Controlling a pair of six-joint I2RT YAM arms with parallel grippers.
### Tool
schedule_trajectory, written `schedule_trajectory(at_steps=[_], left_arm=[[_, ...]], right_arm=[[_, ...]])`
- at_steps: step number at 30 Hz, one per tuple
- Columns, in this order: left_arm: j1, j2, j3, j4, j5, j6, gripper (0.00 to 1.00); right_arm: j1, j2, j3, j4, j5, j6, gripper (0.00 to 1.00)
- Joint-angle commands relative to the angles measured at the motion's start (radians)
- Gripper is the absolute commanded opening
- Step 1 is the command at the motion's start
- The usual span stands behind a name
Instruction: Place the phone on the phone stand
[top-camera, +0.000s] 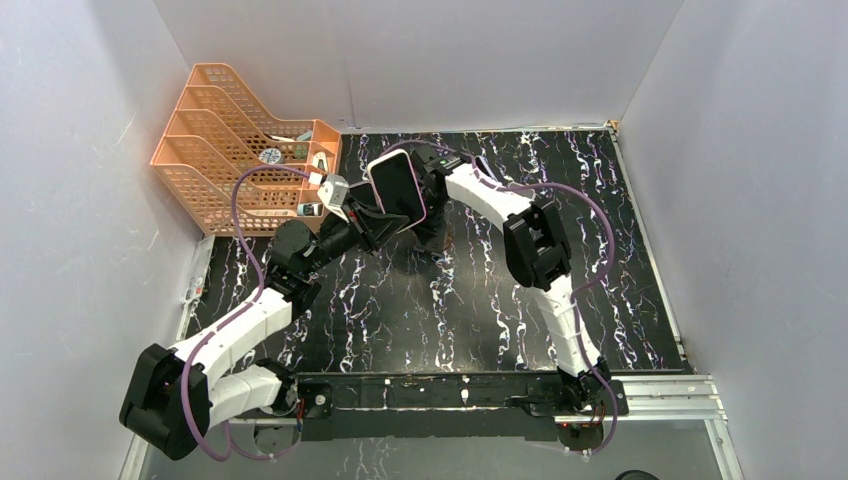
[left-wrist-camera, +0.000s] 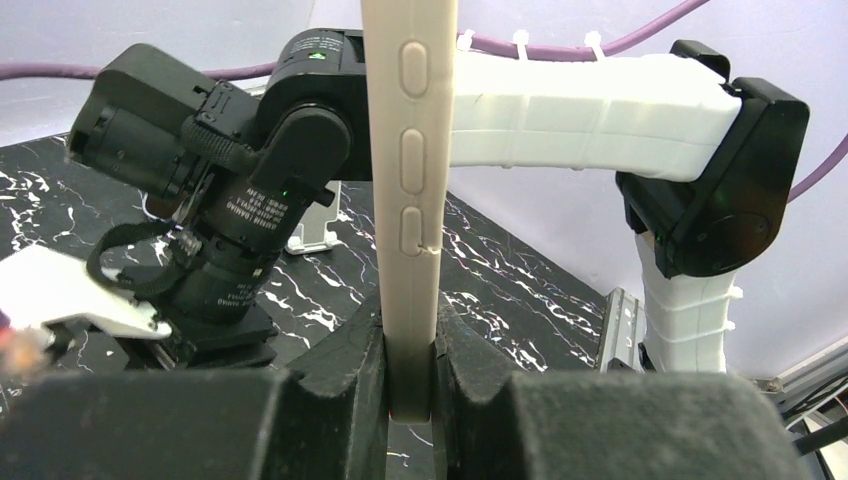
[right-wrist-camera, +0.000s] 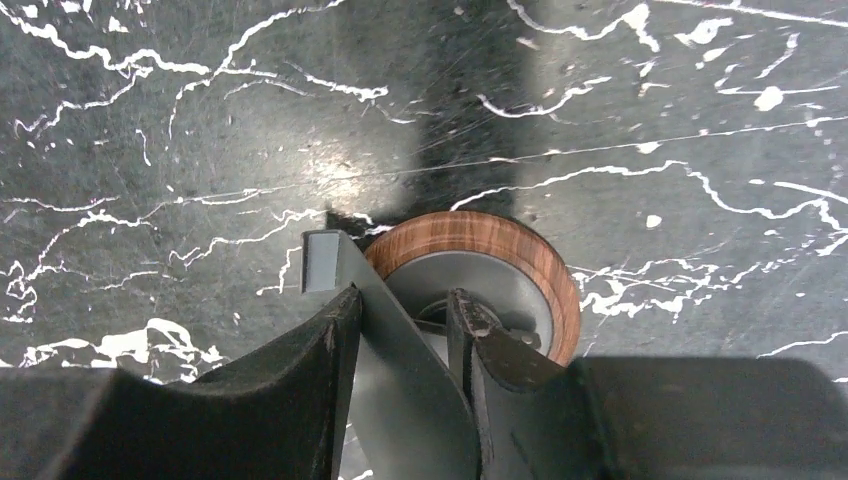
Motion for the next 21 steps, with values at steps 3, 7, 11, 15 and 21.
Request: schedule_trajectory(at_steps=[3, 7, 11, 15, 21], left_arm=[[0.004, -0.01, 0.012, 0.066, -0.006, 0.019, 0.0], [0.004, -0.001, 0.012, 0.066, 0.0, 0.02, 0.0], [0.004, 0.02, 0.017, 0.066, 0.017, 0.024, 0.0], [0.004, 0.051, 0.016, 0.081, 0.026, 0.037, 0.0], [0.004, 0.14, 0.028, 0.143, 0.057, 0.033, 0.0]], right_arm=[[-0.128, -0.18, -0.16, 0.404, -0.271, 0.058, 0.49], [-0.146, -0.241, -0.213, 0.492, -0.35, 0.082, 0.58], [-0.176, -0.247, -0.176, 0.482, -0.351, 0.095, 0.6], [-0.259, -0.329, -0.233, 0.565, -0.426, 0.18, 0.6], [-0.409, -0.636, -0.645, 1.137, -0.659, 0.507, 0.61]])
